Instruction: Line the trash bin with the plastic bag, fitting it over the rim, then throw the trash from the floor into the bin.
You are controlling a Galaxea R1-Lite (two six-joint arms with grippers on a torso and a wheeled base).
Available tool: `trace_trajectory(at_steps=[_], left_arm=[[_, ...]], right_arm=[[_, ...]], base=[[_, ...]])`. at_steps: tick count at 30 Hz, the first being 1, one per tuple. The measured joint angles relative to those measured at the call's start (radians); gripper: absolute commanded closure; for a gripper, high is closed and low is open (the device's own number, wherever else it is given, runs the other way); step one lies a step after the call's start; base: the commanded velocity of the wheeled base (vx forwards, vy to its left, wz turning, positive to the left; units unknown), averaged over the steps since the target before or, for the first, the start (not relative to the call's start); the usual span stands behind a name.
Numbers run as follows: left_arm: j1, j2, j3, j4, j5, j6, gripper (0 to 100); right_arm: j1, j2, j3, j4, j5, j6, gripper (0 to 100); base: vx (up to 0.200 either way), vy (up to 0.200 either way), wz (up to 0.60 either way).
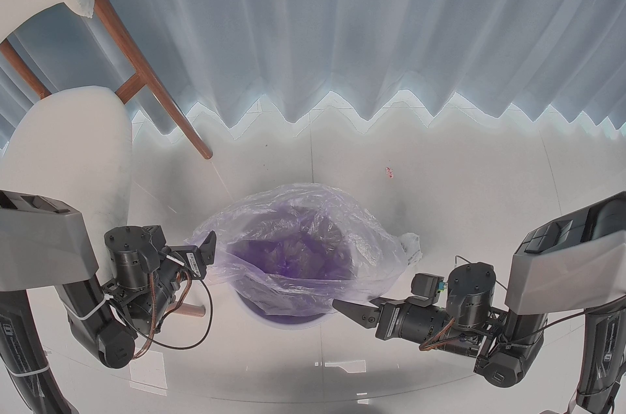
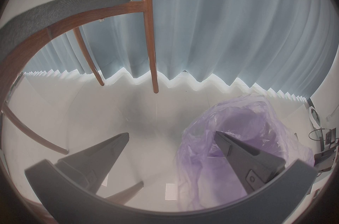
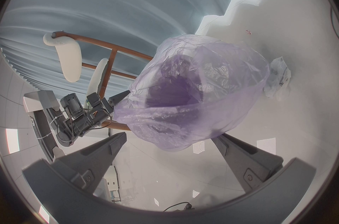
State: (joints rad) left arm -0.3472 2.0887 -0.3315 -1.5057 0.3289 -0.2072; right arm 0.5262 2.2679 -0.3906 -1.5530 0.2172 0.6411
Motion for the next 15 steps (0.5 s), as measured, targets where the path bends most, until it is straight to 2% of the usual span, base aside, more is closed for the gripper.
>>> trace_trajectory(at_steps=[9, 12, 15], left_arm=[[-0.032, -0.077, -0.001, 0.0, -0.018, 0.0, 0], [-0.05, -0.128, -0.004, 0.0, -0.074, -0.006, 0], [-0.064, -0.173, 0.004, -0.001, -0.179, -0.028, 0]], right_arm=[[0.0, -0.003, 0.0, 0.0, 0.0, 0.0, 0], [0.0, -0.003, 0.0, 0.0, 0.0, 0.0, 0], [-0.001, -0.003, 0.0, 0.0, 0.0, 0.0, 0]], base=[[0.0, 0.0, 0.0], [0.0, 0.0, 0.0], [0.0, 0.0, 0.0]])
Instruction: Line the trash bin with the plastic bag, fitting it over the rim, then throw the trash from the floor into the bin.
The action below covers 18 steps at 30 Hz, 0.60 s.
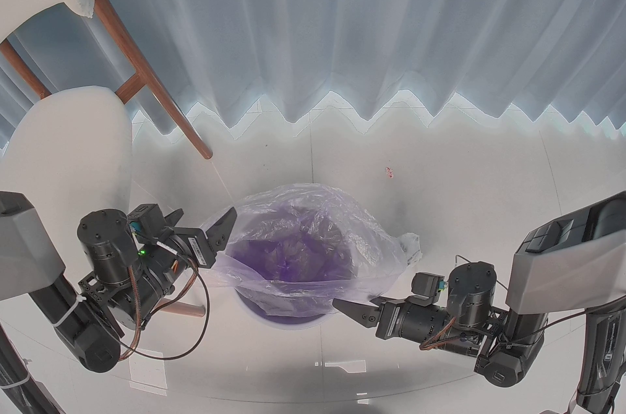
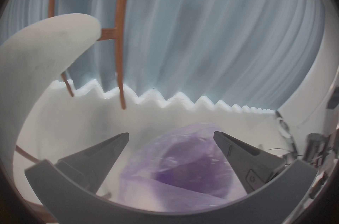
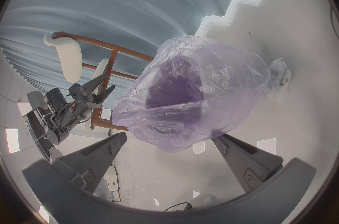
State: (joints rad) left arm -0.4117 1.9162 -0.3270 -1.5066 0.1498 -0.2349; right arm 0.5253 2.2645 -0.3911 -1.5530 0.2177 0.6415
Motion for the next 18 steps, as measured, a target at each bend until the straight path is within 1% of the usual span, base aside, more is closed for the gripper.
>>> trace_trajectory(at_steps=[3, 6, 9, 14, 16, 18], left_arm=[[-0.011, -0.035, 0.018, 0.0, -0.124, -0.054, 0], [-0.021, -0.063, 0.024, 0.0, -0.198, -0.161, 0], [-0.03, -0.083, 0.002, 0.0, -0.239, -0.264, 0], [-0.049, -0.096, -0.08, -0.001, -0.278, -0.432, 0], [-0.06, -0.098, -0.095, -0.002, -0.294, -0.46, 0], [-0.069, -0.101, -0.089, -0.003, -0.32, -0.467, 0]], right_arm=[[0.0, -0.001, 0.0, 0.0, 0.0, 0.0, 0], [0.0, -0.002, 0.0, 0.0, -0.001, 0.0, 0], [0.0, -0.003, 0.0, 0.0, -0.001, 0.0, 0], [0.0, -0.003, 0.0, 0.0, -0.002, 0.0, 0], [0.0, -0.003, 0.0, 0.0, -0.001, 0.0, 0], [0.0, -0.003, 0.0, 0.0, -0.002, 0.0, 0]], base=[[0.0, 0.0, 0.0], [0.0, 0.0, 0.0], [0.0, 0.0, 0.0], [0.0, 0.0, 0.0], [0.0, 0.0, 0.0], [0.0, 0.0, 0.0]])
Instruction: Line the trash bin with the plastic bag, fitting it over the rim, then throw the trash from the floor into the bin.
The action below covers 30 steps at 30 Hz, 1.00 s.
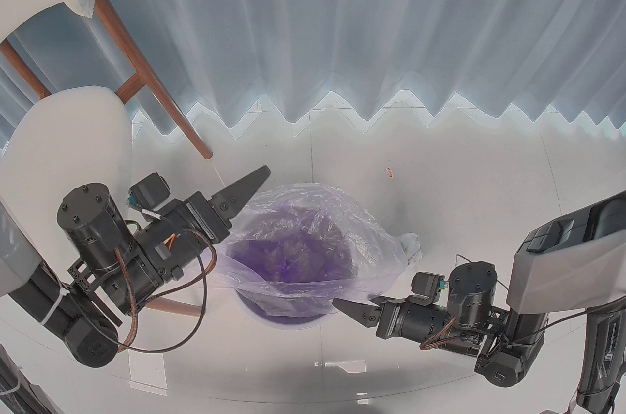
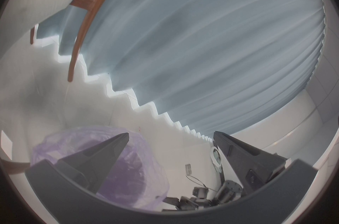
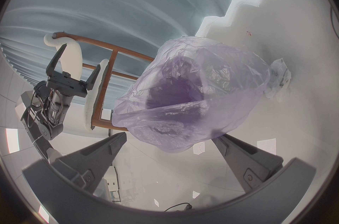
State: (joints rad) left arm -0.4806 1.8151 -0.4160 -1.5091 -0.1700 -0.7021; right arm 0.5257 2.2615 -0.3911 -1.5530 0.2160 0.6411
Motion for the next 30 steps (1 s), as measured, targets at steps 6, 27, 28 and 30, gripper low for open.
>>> trace_trajectory(at_steps=[6, 27, 28, 30], left_arm=[[-0.01, -0.027, 0.044, 0.0, -0.086, -0.082, 0], [0.01, 0.058, 0.224, 0.001, -0.245, 0.507, 0], [0.013, 0.06, 0.237, 0.001, -0.269, 0.541, 0], [0.021, 0.063, 0.258, 0.001, -0.301, 0.617, 0]], right_arm=[[0.0, 0.001, 0.0, 0.0, 0.0, 0.0, 0], [0.0, -0.089, 0.021, 0.0, 0.001, 0.004, 0], [0.0, -0.093, 0.022, 0.0, 0.001, 0.004, 0], [0.0, -0.1, 0.024, 0.0, 0.001, 0.003, 0]], base=[[0.0, 0.0, 0.0], [0.0, 0.0, 0.0], [0.0, 0.0, 0.0], [0.0, 0.0, 0.0]])
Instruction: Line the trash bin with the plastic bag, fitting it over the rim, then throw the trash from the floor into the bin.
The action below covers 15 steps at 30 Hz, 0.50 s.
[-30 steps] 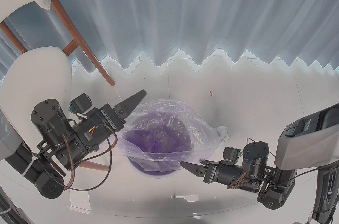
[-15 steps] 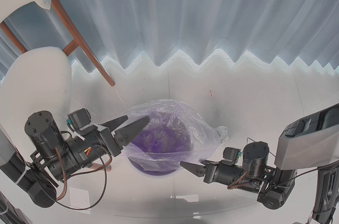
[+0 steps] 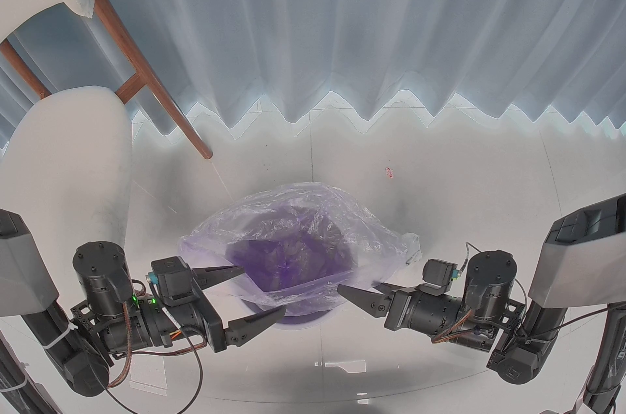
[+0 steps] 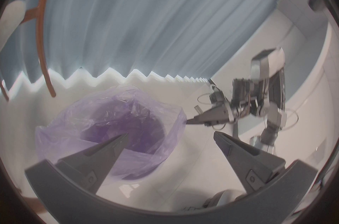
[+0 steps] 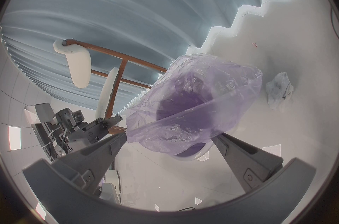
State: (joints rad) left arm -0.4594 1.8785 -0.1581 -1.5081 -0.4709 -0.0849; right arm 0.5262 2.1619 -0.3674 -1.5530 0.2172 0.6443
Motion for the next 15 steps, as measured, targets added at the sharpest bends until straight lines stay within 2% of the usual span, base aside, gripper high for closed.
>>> trace_trajectory(at_steps=[3, 7, 11, 15], left_arm=[[0.024, 0.004, 0.021, 0.0, -0.026, 0.099, 0], [0.066, 0.016, 0.03, 0.0, -0.074, 0.175, 0], [0.098, 0.028, 0.031, 0.001, -0.146, 0.191, 0], [0.119, 0.058, 0.016, 0.001, -0.152, 0.185, 0]], right_arm=[[0.0, -0.012, 0.003, 0.0, 0.0, -0.001, 0], [0.002, -0.029, 0.005, 0.0, 0.0, -0.002, 0], [0.012, -0.047, 0.01, 0.0, 0.0, -0.003, 0], [0.026, -0.07, 0.018, 0.0, 0.0, -0.003, 0]], base=[[0.0, 0.0, 0.0], [0.0, 0.0, 0.0], [0.0, 0.0, 0.0], [0.0, 0.0, 0.0]])
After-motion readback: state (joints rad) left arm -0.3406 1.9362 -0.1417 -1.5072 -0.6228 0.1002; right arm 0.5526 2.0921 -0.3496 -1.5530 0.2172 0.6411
